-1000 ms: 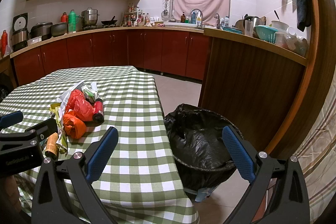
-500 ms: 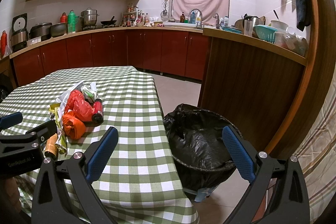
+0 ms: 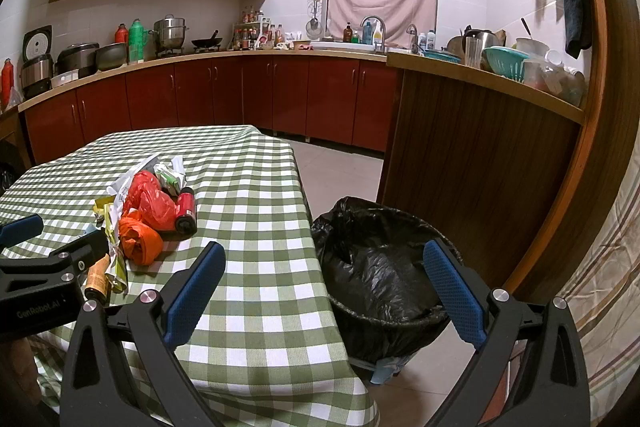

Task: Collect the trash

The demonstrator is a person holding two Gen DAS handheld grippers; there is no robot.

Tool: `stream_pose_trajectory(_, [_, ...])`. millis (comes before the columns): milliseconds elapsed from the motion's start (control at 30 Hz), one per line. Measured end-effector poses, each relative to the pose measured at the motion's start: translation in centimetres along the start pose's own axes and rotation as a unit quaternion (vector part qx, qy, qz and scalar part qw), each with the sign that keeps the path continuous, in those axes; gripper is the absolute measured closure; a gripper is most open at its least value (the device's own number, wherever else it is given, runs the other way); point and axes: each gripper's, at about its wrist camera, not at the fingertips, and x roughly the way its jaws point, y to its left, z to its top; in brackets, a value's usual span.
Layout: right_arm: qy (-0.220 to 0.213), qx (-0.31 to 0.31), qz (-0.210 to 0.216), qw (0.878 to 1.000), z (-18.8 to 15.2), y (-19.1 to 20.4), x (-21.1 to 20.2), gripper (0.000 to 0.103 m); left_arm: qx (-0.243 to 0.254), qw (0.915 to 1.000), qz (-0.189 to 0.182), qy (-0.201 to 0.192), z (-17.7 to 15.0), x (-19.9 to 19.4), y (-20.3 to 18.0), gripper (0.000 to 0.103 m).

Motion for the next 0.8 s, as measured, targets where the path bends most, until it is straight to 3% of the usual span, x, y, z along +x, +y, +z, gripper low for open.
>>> stream_pose_trajectory(367, [0.001,-0.001,0.001,1.000,0.0,0.0,0.2,0.006,-0.003,0.9999,0.004,0.012,-0.2,0.7,0.7,0.004])
stream_pose_trajectory(800, [0.025,-0.017,0.034,0.999,-0.9,1.7,1.3,0.006,-0.022,0.9973,0.053,0.045,-1.5,2.0,5.5,0.004])
